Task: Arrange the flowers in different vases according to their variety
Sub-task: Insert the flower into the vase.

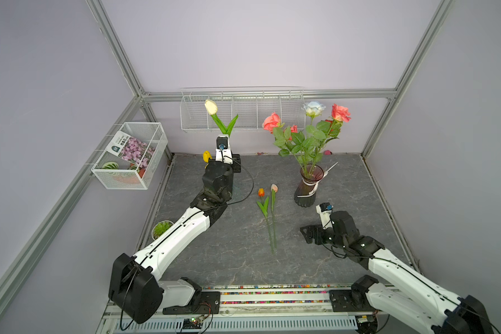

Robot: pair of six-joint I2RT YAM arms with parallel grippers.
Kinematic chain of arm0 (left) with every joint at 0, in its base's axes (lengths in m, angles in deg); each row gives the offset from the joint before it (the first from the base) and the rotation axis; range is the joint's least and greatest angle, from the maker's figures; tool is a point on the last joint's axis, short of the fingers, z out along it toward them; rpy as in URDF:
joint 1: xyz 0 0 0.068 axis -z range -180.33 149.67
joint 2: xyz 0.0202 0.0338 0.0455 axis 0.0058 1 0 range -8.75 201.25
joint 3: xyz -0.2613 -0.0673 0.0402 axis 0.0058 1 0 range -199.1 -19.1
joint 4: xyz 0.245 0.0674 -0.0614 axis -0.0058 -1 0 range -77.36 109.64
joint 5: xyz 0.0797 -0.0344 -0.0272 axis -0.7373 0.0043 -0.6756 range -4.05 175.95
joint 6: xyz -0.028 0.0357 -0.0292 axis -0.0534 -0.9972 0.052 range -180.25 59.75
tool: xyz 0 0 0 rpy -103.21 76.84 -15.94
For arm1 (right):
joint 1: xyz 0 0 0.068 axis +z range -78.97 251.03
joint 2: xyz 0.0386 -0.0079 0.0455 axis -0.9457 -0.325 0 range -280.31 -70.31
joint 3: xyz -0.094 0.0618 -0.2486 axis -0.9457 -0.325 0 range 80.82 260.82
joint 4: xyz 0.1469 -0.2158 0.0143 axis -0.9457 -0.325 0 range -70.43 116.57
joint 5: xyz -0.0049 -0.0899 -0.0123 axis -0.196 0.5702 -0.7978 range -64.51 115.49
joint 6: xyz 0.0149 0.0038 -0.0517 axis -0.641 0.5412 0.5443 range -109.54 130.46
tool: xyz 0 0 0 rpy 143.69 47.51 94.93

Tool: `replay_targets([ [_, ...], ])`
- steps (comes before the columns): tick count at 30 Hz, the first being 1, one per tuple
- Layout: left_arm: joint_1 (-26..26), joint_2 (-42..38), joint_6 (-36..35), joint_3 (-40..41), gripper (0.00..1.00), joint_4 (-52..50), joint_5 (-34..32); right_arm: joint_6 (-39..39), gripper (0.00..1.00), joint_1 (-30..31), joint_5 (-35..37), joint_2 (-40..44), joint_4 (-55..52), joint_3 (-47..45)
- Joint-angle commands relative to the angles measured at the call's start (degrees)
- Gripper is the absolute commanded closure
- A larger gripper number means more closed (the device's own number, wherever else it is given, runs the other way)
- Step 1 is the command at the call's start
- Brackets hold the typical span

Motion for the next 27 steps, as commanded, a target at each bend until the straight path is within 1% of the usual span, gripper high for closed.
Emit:
replay_targets([
  [1, -3.0, 2.0, -3.2, -0.3, 1.00, 8.1, 5.3, -0.9, 0.01, 0.4, -0.3, -0.5, 1.1, 0.6],
  [7, -5.9, 6.2, 0.1, 2.9, 1.00, 15.1, 7.3, -1.0, 0.01, 0.4, -1.0, -0.5, 1.1, 0.8],
  [10, -7.1, 8.1, 1.1, 4.7, 1.00, 18.4, 5.2, -1.1, 0.01, 0.4, -1.4, -1.2, 1.7, 1.3],
  [16, -8.6, 8.3, 5.5, 8.6, 1.00, 18.9, 4.3, -0.6, 0.01, 0.7, -1.5, -3.1, 2.2, 2.4],
  [23, -8.7, 6.0, 11.2, 10.7, 1.00, 13.4, 5.1, -1.1, 0.01, 0.9, -1.8, -6.8, 4.6, 2.9],
  [25, -8.7, 5.4, 12.3, 11.4, 0.84, 12.5, 4.9, -1.3, 0.01, 1.2, -1.8, -7.9, 4.6, 3.8],
  [27, -8.6, 4.5, 12.9, 12.0, 0.83, 11.6, 5.5, -1.4, 0.01, 1.6, -1.6, -8.8, 4.6, 4.6],
])
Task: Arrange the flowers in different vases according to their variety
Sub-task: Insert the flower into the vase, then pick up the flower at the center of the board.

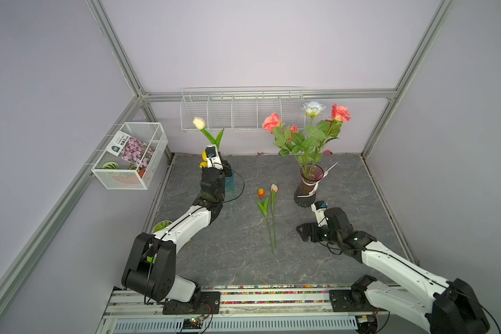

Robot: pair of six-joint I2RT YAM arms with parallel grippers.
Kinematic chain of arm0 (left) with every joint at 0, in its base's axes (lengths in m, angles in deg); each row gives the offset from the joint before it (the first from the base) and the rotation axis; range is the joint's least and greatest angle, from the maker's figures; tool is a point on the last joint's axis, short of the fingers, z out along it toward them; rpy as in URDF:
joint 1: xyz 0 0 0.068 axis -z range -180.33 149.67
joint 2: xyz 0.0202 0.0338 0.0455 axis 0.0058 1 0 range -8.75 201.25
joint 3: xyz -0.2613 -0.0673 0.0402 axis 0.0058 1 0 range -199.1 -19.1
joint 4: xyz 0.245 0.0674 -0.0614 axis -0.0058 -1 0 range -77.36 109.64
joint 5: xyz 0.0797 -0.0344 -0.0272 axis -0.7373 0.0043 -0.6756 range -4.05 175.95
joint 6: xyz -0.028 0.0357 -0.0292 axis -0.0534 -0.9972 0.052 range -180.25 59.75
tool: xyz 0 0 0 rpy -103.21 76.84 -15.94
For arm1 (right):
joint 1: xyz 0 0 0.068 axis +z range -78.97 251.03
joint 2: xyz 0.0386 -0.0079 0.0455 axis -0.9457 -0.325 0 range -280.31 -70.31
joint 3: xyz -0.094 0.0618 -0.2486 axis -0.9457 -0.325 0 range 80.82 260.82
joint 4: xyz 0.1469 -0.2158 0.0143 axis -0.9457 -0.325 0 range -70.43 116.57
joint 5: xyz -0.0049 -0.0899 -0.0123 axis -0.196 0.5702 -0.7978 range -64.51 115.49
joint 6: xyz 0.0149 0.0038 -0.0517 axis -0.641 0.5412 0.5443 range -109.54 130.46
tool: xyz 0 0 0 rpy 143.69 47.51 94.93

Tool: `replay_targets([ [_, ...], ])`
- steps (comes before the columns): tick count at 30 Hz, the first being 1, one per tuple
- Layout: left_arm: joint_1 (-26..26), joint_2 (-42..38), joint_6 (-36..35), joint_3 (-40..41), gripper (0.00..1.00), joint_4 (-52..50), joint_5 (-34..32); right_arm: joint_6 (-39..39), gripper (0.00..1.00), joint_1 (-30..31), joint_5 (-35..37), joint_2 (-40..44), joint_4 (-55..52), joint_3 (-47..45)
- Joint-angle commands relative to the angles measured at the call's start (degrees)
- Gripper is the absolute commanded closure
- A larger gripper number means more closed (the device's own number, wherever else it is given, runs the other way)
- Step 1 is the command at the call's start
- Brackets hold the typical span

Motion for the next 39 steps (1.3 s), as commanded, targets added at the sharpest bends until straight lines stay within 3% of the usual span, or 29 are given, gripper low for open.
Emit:
replay_targets([
  [1, -0.2, -2.6, 3.2, 1.0, 0.81, -2.9, 0.8, -0.7, 0.01, 1.0, -0.1, -1.4, 1.7, 2.5],
  [2, -0.2, -3.1, 3.5, 0.9, 0.78, -3.8, 1.1, -0.7, 0.01, 1.2, 0.1, -1.9, 1.7, 2.9],
  [7, -0.2, -8.3, 6.8, -3.5, 0.34, -16.1, 4.1, -0.9, 0.01, 2.7, 1.1, -5.5, 1.6, 6.1],
  [10, -0.2, -13.0, 8.4, -7.3, 0.19, -25.7, 10.9, -0.8, 0.01, 4.0, 2.5, -8.3, 1.0, 9.0],
  [15, 0.2, -20.6, 16.2, -9.6, 0.04, -35.5, 18.3, -0.8, 0.03, 6.6, 5.4, -14.3, -1.0, 15.0],
  [23, 0.4, -30.3, 28.7, -2.3, 0.00, -42.2, 26.6, 0.8, 0.16, 10.1, 10.4, -28.9, -7.5, 27.9],
  [34, 0.5, -48.7, 38.8, 15.6, 0.00, -47.0, 25.2, -0.6, 0.45, 12.1, 10.7, -46.8, -14.0, 40.9],
  [39, 0.5, -52.5, 39.8, 20.5, 0.00, -47.4, 23.5, -1.2, 0.57, 12.3, 11.1, -52.1, -15.6, 44.3],
])
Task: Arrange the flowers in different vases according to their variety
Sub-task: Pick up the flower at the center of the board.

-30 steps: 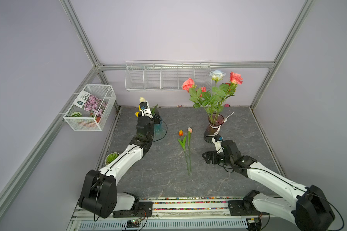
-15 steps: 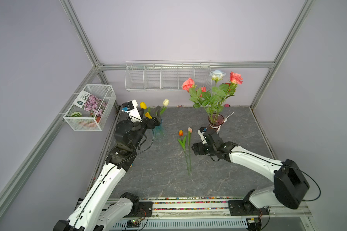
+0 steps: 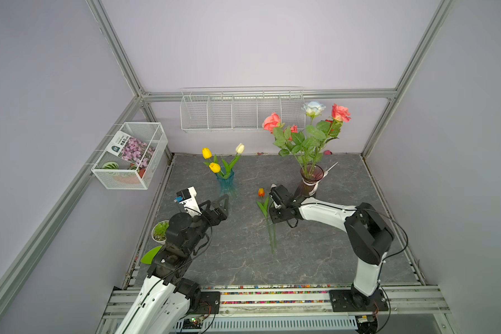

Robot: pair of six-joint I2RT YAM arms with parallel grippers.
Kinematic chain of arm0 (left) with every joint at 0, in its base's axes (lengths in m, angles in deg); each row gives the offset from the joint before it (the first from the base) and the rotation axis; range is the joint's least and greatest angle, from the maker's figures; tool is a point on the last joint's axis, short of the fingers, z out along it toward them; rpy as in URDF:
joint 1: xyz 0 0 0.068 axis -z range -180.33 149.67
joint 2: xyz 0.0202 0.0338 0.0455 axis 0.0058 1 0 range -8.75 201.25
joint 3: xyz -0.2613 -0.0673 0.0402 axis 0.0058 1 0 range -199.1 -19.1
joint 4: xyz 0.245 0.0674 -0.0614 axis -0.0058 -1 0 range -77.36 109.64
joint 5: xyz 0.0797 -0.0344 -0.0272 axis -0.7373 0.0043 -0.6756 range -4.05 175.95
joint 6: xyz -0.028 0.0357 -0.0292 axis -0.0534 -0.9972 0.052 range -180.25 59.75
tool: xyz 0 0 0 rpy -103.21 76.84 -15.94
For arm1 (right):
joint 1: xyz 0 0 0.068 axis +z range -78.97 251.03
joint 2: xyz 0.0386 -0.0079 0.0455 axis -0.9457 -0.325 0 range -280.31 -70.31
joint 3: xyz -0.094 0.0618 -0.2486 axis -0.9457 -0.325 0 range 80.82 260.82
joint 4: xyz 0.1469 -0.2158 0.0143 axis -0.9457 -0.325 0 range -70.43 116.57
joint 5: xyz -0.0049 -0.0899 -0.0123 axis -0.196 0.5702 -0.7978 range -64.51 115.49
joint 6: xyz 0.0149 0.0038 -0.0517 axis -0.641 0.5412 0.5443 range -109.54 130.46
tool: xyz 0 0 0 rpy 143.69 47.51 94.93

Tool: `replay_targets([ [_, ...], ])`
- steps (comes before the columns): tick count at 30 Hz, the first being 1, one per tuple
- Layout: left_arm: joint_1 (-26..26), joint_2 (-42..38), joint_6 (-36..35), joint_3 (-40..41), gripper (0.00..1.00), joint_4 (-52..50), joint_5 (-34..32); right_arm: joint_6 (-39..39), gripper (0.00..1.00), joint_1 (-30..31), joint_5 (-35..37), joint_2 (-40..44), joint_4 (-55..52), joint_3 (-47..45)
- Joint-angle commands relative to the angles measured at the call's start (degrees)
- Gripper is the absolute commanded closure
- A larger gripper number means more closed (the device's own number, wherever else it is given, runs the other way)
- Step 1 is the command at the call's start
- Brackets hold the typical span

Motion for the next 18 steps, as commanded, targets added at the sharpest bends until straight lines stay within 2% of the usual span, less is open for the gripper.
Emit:
replay_targets([
  [1, 0.2, -1.4, 1.9, 2.0, 0.00, -1.1, -1.3, -0.7, 0.58, 0.5, 1.0, -2.7, -2.9, 2.4],
  [8, 0.2, -0.8, 1.4, 3.7, 0.00, -0.4, -1.4, -0.5, 0.60, 0.6, 1.6, -8.1, -6.0, 7.6],
  [15, 0.2, -1.1, 1.1, 4.5, 0.00, -0.4, -1.4, -1.3, 0.83, 1.4, 2.2, -9.0, -9.7, 9.3],
  [18, 0.2, -1.3, 1.1, 4.9, 0.00, -0.3, -1.4, -1.5, 0.97, 1.9, 3.0, -7.6, -10.2, 9.6],
])
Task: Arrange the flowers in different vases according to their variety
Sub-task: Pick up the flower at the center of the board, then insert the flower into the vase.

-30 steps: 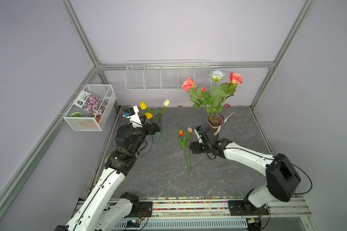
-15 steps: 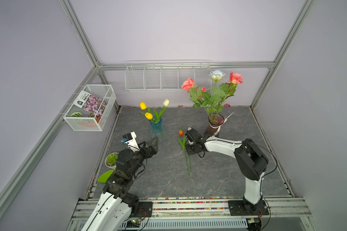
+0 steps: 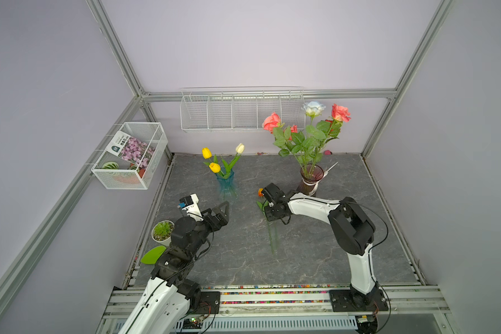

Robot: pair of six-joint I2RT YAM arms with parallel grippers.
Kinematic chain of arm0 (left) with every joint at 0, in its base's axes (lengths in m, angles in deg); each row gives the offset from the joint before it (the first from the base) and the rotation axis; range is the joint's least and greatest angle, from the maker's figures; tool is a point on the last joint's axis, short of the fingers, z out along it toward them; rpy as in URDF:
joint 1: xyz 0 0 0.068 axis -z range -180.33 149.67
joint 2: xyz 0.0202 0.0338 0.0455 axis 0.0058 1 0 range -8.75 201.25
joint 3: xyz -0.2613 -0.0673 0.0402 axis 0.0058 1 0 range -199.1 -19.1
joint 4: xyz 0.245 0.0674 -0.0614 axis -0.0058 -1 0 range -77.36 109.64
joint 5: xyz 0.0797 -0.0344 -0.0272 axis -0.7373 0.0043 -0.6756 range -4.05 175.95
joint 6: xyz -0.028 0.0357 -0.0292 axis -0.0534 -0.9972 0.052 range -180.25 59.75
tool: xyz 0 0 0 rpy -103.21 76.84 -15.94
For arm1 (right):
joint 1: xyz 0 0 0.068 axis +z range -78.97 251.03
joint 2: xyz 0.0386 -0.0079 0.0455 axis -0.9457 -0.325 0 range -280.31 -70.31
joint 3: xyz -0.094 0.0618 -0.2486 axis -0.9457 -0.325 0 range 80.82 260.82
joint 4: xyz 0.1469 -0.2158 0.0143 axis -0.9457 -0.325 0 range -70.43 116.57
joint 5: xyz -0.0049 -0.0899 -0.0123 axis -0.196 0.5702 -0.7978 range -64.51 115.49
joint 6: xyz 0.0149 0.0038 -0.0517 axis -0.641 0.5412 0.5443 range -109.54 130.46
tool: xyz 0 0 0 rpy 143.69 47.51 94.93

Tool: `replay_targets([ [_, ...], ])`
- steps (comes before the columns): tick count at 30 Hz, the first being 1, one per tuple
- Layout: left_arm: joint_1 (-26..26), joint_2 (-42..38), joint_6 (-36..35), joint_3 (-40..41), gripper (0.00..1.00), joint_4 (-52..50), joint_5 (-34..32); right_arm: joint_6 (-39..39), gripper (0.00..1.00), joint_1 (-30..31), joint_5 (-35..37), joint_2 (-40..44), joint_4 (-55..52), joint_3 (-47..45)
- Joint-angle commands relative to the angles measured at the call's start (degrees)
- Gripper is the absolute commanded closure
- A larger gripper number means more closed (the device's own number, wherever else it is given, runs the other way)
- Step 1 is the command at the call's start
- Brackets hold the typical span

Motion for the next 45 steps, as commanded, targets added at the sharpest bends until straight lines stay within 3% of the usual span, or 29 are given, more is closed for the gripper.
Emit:
replay_targets([
  [1, 0.2, -0.6, -0.2, 1.1, 0.00, 0.6, -0.8, -0.9, 1.00, 1.1, 0.9, 0.9, -4.4, 0.1],
  [15, 0.2, -5.8, 2.6, 6.2, 0.00, 1.2, -4.7, 2.8, 1.00, 5.3, 7.8, 19.3, 5.2, -0.1],
  [24, 0.2, -7.6, 3.8, 9.9, 0.00, 2.1, -5.6, 7.8, 1.00, 6.1, 2.5, 23.2, 30.1, 1.8],
  [35, 0.2, -8.5, 4.8, 11.8, 0.00, 1.8, -5.2, 20.1, 1.00, 6.1, 4.5, 7.7, 56.1, 17.2],
  [41, 0.2, -8.8, 4.8, 11.9, 0.00, 1.7, -5.4, 22.3, 1.00, 6.1, 3.6, -3.0, 57.5, 30.3],
  [45, 0.2, -8.4, 4.7, 11.9, 0.00, 2.1, -5.4, 22.7, 1.00, 6.1, 3.1, -7.8, 58.5, 34.2],
])
